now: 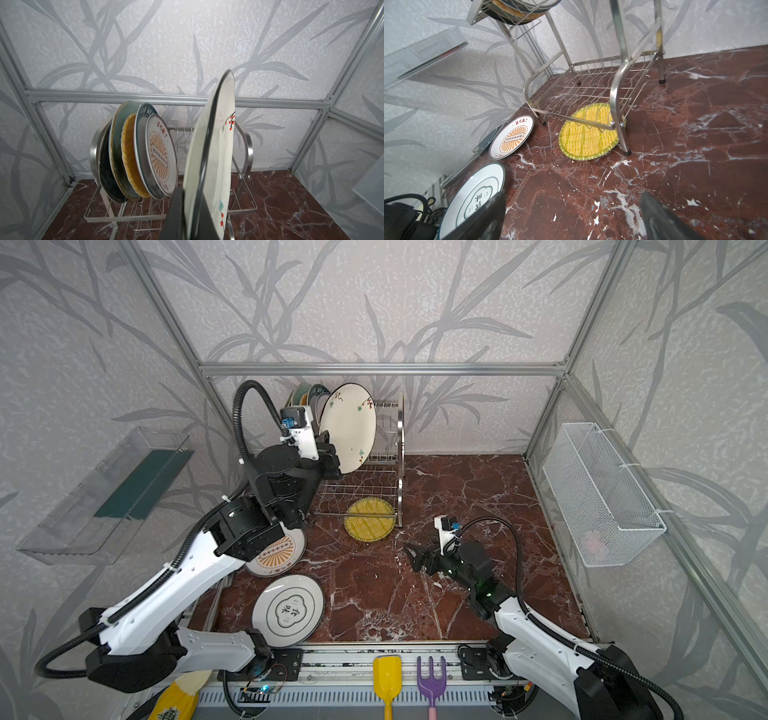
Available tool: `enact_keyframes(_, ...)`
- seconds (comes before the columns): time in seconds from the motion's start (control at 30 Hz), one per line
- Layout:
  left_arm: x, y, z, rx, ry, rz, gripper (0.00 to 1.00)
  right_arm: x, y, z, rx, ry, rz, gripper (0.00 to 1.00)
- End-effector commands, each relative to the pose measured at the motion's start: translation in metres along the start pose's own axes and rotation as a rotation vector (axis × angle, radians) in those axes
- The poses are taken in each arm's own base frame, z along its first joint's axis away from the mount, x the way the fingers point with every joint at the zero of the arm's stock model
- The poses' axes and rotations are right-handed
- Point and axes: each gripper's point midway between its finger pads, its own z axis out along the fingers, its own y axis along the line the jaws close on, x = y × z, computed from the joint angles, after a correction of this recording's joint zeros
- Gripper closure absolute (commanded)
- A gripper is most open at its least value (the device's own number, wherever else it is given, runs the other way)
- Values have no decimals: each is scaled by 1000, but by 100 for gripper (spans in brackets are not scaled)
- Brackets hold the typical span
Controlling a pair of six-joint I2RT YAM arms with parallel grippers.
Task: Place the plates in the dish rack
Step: 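Lift the plate toward the rack with left gripper while right releases and withdraws, then lower the berry-sprig plate into the rack's upper tier with the left gripper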
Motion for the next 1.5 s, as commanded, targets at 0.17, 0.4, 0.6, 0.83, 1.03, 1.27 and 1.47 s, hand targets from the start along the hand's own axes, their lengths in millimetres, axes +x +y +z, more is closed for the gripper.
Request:
enact_keyframes(0.17,-83,30,27,-163,-192,-49,100,-6,17,7,-62,-42,-73,1)
enact_keyframes(0.4,-73,41,72,-206,-139,-11,100,-3,19,10,-74,-29,-72,1)
enact_keyframes(0.6,-57,43,102,-216,-85,31,100,0,20,12,-79,-22,-74,1)
enact_keyframes(0.83,-36,40,124,-208,-35,48,100,5,22,18,-91,-1,-74,1)
enact_keyframes(1.03,-23,39,135,-222,-7,61,100,6,21,18,-88,1,-79,1)
enact_keyframes(1.27,-20,41,140,-251,4,60,100,5,22,18,-90,2,-80,1)
enact_keyframes(1.47,-21,45,140,-279,-7,32,100,7,22,19,-89,7,-80,1)
